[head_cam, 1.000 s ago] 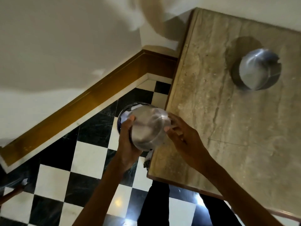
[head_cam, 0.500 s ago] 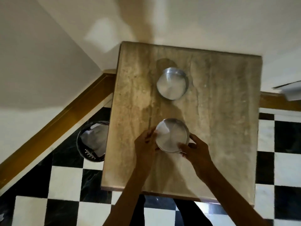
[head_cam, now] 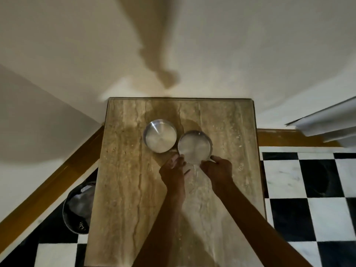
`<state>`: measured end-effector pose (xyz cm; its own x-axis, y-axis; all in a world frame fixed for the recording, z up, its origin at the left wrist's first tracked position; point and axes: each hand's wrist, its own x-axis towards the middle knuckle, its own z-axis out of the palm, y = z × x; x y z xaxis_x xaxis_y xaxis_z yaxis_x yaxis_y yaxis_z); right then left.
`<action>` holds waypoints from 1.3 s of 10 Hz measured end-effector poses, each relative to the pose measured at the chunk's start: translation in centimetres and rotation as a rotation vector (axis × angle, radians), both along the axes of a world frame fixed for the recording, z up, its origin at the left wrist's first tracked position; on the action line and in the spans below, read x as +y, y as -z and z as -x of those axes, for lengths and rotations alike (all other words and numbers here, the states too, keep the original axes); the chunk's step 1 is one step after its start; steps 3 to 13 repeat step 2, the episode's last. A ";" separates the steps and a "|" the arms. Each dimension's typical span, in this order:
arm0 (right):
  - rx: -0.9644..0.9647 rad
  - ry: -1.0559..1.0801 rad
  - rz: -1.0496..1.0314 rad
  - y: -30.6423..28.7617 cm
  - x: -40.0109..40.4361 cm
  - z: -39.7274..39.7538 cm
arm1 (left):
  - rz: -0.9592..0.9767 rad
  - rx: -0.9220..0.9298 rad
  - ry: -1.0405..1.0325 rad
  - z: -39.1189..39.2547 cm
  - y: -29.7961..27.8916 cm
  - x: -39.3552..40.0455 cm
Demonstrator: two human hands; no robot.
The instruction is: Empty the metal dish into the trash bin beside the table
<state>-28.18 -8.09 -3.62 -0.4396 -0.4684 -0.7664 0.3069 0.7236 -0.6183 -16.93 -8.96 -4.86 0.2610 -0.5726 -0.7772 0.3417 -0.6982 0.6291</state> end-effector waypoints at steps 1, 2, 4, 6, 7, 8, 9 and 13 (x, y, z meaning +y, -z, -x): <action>-0.043 -0.007 0.050 -1.0 -0.1 0.3 | -0.007 0.061 0.078 0.0 -0.7 -0.7; -0.108 0.027 0.089 -2.0 1.3 0.3 | 0.017 0.006 0.242 -0.6 -1.8 0.3; -0.108 0.027 0.089 -2.0 1.3 0.3 | 0.017 0.006 0.242 -0.6 -1.8 0.3; -0.108 0.027 0.089 -2.0 1.3 0.3 | 0.017 0.006 0.242 -0.6 -1.8 0.3; -0.108 0.027 0.089 -2.0 1.3 0.3 | 0.017 0.006 0.242 -0.6 -1.8 0.3; -0.108 0.027 0.089 -2.0 1.3 0.3 | 0.017 0.006 0.242 -0.6 -1.8 0.3; -0.108 0.027 0.089 -2.0 1.3 0.3 | 0.017 0.006 0.242 -0.6 -1.8 0.3; -0.108 0.027 0.089 -2.0 1.3 0.3 | 0.017 0.006 0.242 -0.6 -1.8 0.3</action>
